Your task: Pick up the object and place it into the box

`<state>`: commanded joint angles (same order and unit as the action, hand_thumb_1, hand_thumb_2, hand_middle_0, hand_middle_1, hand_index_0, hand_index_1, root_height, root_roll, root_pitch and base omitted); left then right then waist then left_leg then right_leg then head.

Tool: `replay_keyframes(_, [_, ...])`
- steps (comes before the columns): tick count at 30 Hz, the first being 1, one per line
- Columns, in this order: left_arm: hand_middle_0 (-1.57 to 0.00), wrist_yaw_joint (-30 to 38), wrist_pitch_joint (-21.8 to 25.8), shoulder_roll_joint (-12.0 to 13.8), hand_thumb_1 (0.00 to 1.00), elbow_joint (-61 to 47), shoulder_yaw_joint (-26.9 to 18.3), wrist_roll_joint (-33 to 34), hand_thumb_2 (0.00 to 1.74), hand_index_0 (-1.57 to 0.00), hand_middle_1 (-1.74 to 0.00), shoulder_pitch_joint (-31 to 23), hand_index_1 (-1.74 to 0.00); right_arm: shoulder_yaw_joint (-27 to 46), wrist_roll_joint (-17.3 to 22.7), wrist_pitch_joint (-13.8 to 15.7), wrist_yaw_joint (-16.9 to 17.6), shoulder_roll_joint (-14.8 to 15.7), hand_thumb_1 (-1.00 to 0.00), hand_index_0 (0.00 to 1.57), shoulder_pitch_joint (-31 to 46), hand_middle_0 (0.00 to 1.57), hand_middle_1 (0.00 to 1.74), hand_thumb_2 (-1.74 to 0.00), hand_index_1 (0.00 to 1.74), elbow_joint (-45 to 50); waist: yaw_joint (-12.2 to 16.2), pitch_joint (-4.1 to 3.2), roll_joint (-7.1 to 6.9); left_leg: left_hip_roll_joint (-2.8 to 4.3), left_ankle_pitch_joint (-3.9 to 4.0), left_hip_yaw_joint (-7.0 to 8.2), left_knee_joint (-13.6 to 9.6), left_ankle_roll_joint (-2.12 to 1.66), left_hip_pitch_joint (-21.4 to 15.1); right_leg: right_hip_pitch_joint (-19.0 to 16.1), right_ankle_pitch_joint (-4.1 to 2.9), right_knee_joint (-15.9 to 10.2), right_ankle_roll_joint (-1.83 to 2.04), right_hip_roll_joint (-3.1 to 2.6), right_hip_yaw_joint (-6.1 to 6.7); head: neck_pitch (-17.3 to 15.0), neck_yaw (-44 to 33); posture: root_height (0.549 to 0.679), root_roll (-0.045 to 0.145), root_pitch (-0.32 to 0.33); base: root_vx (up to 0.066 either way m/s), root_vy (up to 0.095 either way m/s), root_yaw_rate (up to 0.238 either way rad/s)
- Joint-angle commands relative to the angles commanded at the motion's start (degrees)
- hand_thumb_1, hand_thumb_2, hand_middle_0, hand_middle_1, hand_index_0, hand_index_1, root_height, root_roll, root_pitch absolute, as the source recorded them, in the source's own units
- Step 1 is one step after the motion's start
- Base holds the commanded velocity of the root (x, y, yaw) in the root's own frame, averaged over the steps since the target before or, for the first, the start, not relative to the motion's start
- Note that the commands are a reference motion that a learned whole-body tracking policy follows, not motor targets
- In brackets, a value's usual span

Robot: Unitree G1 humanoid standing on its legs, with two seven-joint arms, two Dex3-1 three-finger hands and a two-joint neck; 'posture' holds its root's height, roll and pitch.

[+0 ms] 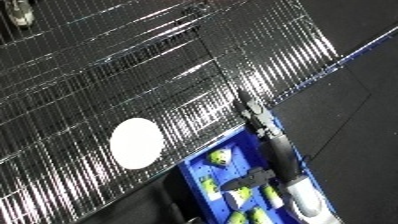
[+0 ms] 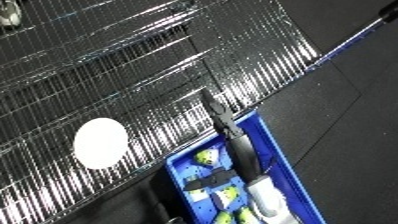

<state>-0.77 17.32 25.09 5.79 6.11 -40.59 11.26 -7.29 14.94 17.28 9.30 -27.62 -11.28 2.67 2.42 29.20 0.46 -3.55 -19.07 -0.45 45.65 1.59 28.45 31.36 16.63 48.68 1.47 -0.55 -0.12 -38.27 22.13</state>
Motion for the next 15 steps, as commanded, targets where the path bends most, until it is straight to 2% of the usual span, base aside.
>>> replay_keyframes(5, [-1.57, -0.69, -0.60, 0.24, 1.00, -0.14, -0.24, -0.10, 1.74, -1.57, -1.74, -0.32, -1.74, -0.75, 0.40, -0.50, -1.14, 0.35, 0.00, 0.00, -0.73, 0.00, 0.00, 0.00, 0.00, -1.10, -0.73, -0.10, -0.15, -0.12, -0.10, -0.33, 0.63, -0.01, 0.31, -0.03, 0.32, 0.53, 0.01, 0.24, -0.49, -1.00, -0.56, 0.625, 0.061, 0.021, 0.035, -0.021, 0.073])
replay_keyframes(10, [-1.57, -0.77, -0.75, 0.28, 1.00, -0.24, -0.30, -0.08, 1.74, -1.57, -1.74, -0.40, -1.74, -0.85, 0.51, -0.52, -1.33, 0.42, 0.00, 0.00, -0.89, 0.00, 0.00, 0.00, 0.00, -1.35, -0.77, -0.10, -0.20, -0.17, -0.11, -0.40, 0.69, 0.00, 0.31, -0.06, 0.38, 0.59, 0.01, 0.29, -0.58, -1.00, -0.56, 0.625, 0.060, 0.021, 0.006, -0.002, 0.012])
replay_keyframes(13, [-1.57, -0.77, -1.02, 0.37, 1.00, -0.31, -0.09, -0.05, 1.74, -1.57, -1.74, -0.40, -1.74, -1.38, 0.75, -0.77, -1.51, 0.56, 0.00, 0.00, -1.23, 0.00, 0.00, 0.00, 0.00, -1.62, -1.16, 0.00, -0.16, -0.21, -0.09, -0.47, 0.99, 0.00, 0.44, 0.08, 0.48, 1.06, 0.00, 0.44, -0.76, -2.03, -1.11, 0.624, 0.060, 0.018, 0.040, -0.015, 0.068])
replay_keyframes(15, [-1.57, -0.73, -1.37, 0.52, 1.00, -0.40, 0.20, -0.04, 1.74, -1.57, -1.74, -0.44, -1.74, -2.06, 1.13, -1.15, -1.73, 0.79, 0.00, 0.00, -1.91, 0.00, 0.00, 0.00, 0.00, -2.12, -1.66, 0.15, -0.08, -0.27, -0.13, -0.58, 1.50, 0.05, 0.66, 0.36, 0.70, 1.87, -0.04, 0.66, -1.01, -2.34, -1.08, 0.622, 0.059, 0.013, 0.084, -0.025, 0.139])
